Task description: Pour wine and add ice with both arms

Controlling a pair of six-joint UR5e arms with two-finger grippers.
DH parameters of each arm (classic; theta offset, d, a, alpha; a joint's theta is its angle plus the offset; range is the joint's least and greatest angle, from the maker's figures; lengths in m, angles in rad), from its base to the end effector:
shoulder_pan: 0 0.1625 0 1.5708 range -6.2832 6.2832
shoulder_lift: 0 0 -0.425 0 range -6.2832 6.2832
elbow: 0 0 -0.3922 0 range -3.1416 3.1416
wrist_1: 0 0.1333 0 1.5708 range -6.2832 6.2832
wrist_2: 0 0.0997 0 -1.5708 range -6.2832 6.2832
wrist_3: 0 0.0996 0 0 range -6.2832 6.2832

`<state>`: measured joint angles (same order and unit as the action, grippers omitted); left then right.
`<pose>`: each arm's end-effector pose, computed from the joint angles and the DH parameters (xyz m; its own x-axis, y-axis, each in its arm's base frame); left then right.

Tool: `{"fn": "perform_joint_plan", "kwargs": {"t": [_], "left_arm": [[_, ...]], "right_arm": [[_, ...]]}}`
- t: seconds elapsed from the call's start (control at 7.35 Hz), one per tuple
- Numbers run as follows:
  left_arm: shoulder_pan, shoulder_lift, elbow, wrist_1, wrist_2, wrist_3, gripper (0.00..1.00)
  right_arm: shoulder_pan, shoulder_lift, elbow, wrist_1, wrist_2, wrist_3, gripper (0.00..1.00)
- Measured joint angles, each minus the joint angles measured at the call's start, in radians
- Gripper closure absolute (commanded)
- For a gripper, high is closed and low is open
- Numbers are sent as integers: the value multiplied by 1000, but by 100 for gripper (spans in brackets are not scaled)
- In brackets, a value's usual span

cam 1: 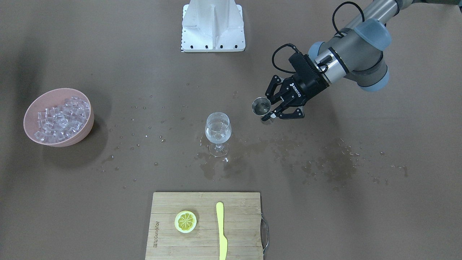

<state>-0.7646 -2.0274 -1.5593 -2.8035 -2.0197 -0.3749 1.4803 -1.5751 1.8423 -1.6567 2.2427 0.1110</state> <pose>0.3850 -0.4942 0.2664 0.2624 0.9100 -0.3209 0.1861 0.2786 0.9422 0.0269 -0.4930 0.5426 0.7744 -0.0729 0.6285 0.0031 0.9938 0.1114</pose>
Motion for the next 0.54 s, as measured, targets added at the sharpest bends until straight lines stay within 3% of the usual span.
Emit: {"fn": "perform_joint_plan", "kwargs": {"t": [0.54], "left_arm": [[52, -41, -33, 185, 34, 66, 100]], "right_arm": [[1, -1, -1, 0, 0, 4, 0]]}}
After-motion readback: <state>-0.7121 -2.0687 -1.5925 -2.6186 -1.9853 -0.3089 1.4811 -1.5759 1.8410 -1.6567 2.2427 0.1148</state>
